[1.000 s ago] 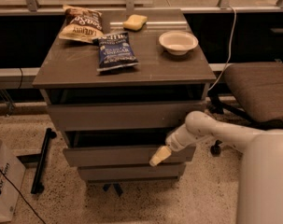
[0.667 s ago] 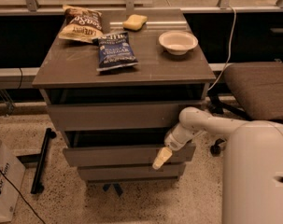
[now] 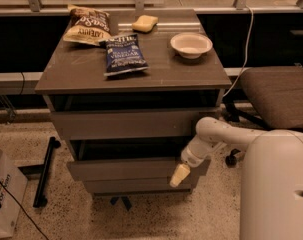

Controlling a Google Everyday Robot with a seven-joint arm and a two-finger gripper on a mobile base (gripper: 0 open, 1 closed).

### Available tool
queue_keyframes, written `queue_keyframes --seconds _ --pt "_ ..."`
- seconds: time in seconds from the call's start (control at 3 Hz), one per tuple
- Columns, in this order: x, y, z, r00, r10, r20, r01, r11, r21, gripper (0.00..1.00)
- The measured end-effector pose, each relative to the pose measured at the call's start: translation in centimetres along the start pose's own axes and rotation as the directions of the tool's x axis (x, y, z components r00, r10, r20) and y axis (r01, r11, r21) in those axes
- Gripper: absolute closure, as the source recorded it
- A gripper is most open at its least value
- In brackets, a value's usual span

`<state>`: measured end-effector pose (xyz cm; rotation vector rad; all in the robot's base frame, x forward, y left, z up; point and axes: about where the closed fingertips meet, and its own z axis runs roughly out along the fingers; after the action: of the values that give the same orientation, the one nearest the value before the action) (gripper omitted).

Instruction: Open middle drawer

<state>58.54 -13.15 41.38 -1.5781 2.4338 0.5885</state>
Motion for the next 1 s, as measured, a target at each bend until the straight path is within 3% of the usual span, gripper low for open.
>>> queue_keyframes --seconds 0.67,1.0 --pt "-0.2 0.1 -0.4 1.0 0.0 0.0 0.0 1.0 0.0 0.63" --pt "1.3 4.3 0.0 0.992 0.12 0.048 -0.119 0.9928 -0.004 0.43"
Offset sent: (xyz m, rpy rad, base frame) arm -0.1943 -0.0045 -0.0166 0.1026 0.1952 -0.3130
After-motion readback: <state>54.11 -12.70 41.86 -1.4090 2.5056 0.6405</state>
